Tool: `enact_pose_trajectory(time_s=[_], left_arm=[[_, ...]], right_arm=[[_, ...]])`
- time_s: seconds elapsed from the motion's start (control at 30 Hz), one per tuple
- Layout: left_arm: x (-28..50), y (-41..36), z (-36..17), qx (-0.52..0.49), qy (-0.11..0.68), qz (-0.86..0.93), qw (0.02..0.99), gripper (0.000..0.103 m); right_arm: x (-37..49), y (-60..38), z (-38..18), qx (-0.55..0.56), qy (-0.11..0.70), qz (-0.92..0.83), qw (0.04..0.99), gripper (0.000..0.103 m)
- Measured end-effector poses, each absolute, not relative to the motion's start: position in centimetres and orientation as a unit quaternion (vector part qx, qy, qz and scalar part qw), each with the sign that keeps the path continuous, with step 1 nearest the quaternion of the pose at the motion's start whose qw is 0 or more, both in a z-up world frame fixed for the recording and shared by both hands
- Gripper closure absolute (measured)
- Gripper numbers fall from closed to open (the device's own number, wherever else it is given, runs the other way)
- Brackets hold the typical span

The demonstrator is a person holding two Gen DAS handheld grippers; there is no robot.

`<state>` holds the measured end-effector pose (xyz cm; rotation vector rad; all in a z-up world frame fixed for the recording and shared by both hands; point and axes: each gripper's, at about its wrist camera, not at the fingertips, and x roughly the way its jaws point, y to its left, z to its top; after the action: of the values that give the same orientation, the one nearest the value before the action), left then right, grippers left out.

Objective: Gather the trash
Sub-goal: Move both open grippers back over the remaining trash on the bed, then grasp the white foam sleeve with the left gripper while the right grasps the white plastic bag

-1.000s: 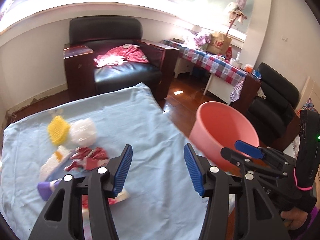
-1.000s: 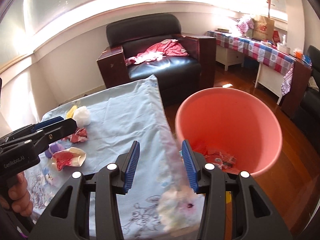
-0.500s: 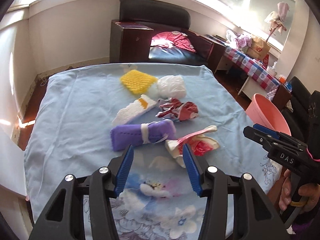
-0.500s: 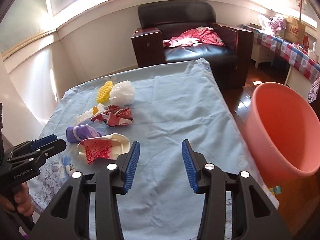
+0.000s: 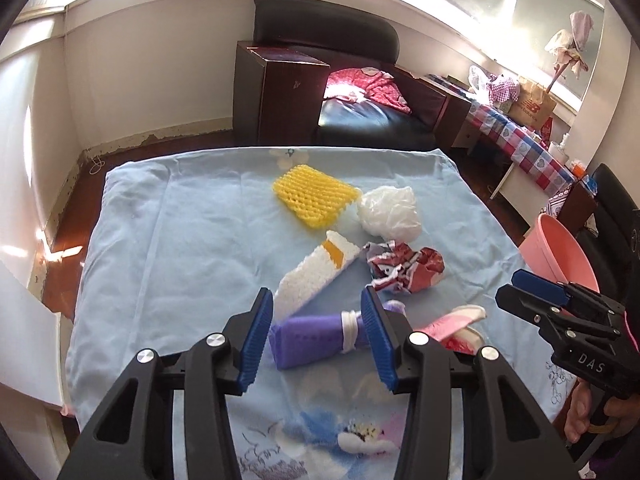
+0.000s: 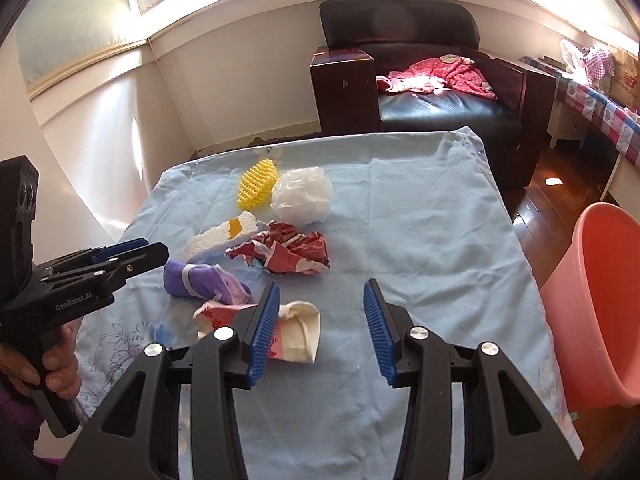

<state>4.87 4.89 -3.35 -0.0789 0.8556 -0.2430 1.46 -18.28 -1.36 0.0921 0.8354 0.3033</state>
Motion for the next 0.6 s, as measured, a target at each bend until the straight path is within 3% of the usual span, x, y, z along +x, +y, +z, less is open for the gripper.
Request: enact_pose_trajectory(time_s=[0.37, 0.6], left_arm=[[11.7, 2.4, -6.8, 0.049, 0.498, -0.135, 0.855, 0.057], [10.6, 2.4, -7.6, 0.049, 0.484, -0.152, 0.861, 0.067]], right_arm=[[7.9, -16.5, -1.0, 0.030, 0.439, 0.171, 0.881, 0.059], [11.7, -14.6, -2.0, 0.039, 0.461, 0.180, 0.868, 0.058]])
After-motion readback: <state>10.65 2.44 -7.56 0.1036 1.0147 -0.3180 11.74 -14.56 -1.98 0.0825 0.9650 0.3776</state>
